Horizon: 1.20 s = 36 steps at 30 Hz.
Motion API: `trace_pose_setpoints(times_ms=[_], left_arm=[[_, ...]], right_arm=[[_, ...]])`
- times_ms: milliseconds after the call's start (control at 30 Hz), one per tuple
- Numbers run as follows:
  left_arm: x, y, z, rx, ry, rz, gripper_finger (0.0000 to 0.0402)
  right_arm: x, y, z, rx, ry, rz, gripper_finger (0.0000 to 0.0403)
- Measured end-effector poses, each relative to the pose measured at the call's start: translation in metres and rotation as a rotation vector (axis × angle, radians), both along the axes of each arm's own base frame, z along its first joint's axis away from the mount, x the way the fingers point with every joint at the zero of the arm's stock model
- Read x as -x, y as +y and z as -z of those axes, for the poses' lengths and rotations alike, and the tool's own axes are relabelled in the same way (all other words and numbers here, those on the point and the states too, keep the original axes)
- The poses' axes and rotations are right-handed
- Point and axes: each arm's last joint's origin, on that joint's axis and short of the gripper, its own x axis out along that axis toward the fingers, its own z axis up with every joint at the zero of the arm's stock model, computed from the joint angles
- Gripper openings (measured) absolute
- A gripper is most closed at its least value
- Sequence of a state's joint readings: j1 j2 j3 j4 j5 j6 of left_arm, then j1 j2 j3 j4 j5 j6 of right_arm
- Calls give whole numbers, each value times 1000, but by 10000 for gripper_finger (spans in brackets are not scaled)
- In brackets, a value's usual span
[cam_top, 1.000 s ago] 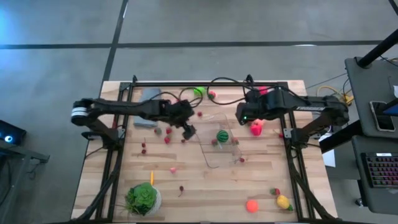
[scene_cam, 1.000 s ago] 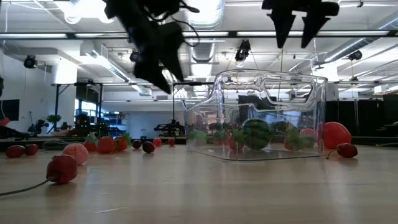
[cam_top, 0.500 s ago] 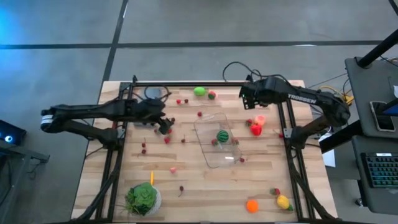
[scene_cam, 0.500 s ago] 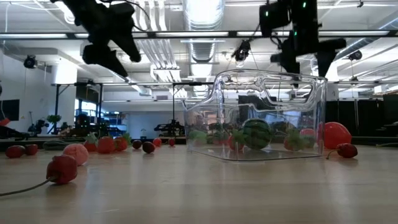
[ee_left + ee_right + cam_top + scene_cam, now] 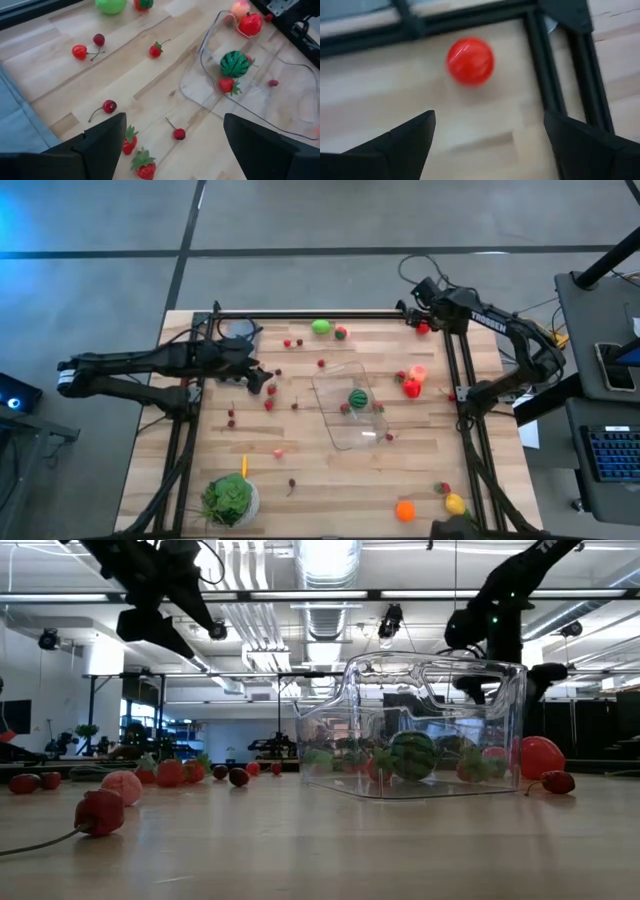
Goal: Pick and placing Produce into tupperware
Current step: Put the red tomato into the transparent bin
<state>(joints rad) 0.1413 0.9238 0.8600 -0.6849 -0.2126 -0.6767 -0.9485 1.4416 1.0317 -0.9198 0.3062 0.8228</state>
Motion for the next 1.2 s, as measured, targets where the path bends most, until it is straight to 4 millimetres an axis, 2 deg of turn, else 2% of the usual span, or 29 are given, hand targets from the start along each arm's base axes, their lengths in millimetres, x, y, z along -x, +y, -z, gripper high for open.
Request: trace_pose_setpoints(times_ms=[100,233,433,533,767,900,1067,1200], left_arm=[[-3,1,2,-3,12,-3,319],[-7,1,5,0,32,-4,319],[-10,2,9,3,51,-4,319],[-10,2,9,17,46,-16,319],[-10,1,8,21,40,-18,319],[-10,2,8,20,43,-19,319],[-10,2,8,15,44,-25,319],[-10,3,8,-7,47,-43,319]], right_arm=[[-3,-5,0,73,-37,64,365],[-6,-14,15,42,-64,177,365],[-15,-28,33,37,-154,524,365],[-20,-35,38,44,-180,624,365],[-26,-54,52,18,-146,651,365],[-26,-57,59,-11,-119,660,365],[-14,-52,64,-68,-39,769,365],[-7,-55,65,-66,-20,780,365]])
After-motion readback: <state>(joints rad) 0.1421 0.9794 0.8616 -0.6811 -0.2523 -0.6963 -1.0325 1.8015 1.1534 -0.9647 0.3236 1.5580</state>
